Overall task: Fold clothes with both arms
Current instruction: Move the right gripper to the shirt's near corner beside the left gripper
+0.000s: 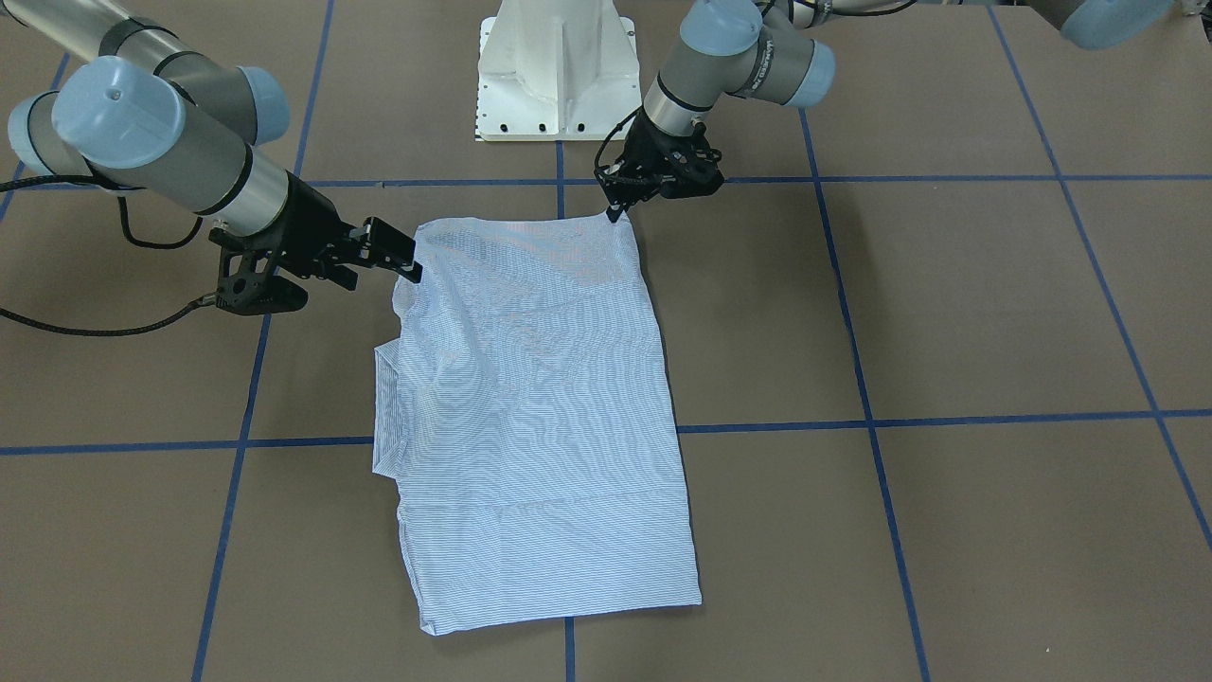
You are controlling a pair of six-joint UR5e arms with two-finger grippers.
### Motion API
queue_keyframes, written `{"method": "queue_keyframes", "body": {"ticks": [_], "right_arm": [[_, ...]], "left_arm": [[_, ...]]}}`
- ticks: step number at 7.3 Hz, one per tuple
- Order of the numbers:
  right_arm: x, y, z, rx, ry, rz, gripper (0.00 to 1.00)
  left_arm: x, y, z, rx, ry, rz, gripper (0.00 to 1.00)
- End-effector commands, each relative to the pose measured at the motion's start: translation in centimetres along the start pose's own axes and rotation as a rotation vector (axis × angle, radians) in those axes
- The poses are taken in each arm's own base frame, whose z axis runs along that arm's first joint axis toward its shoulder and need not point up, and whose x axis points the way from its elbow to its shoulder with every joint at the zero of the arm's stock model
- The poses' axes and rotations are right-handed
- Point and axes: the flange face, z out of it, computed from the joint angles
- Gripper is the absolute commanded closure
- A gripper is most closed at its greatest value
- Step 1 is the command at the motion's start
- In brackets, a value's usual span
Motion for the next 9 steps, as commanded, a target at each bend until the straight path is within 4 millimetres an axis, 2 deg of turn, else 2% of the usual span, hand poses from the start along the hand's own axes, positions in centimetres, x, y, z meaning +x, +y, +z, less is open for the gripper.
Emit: {"method": "queue_keyframes", "body": {"ticks": [1, 2, 3, 4, 5, 6, 7, 9], "right_arm": [[-0.9, 5.4, 3.6, 0.023, 0.015, 0.183, 0.00], [0.3, 8.2, 5.2, 0.054, 0.038, 0.236, 0.00], [2.2, 10.3, 6.4, 0.084, 0.066, 0.285, 0.00], [2.8, 11.8, 7.8, 0.099, 0.126, 0.333, 0.00], [2.4, 13.6, 9.4, 0.121, 0.232, 0.355, 0.00], [0.0, 14.5, 9.2, 0.128, 0.279, 0.365, 0.00], [-1.6, 16.4, 10.8, 0.114, 0.323, 0.353, 0.00], [-3.0, 16.1, 13.8, 0.155, 0.348, 0.339, 0.00]], "left_arm": [[0.4, 0.0, -0.7, -0.002, 0.014, 0.000, 1.00], [0.4, -0.1, -0.8, 0.000, 0.014, 0.000, 1.00], [0.4, -0.1, -0.7, 0.000, 0.013, -0.001, 1.00], [0.3, -0.1, -0.7, 0.001, 0.011, -0.001, 1.00], [0.3, -0.1, -0.7, 0.001, 0.011, -0.001, 1.00], [0.4, -0.1, -0.7, 0.002, 0.013, -0.001, 1.00], [0.4, -0.1, -0.7, 0.002, 0.013, -0.001, 1.00], [0.3, -0.2, -0.7, 0.002, 0.012, -0.001, 1.00]]}}
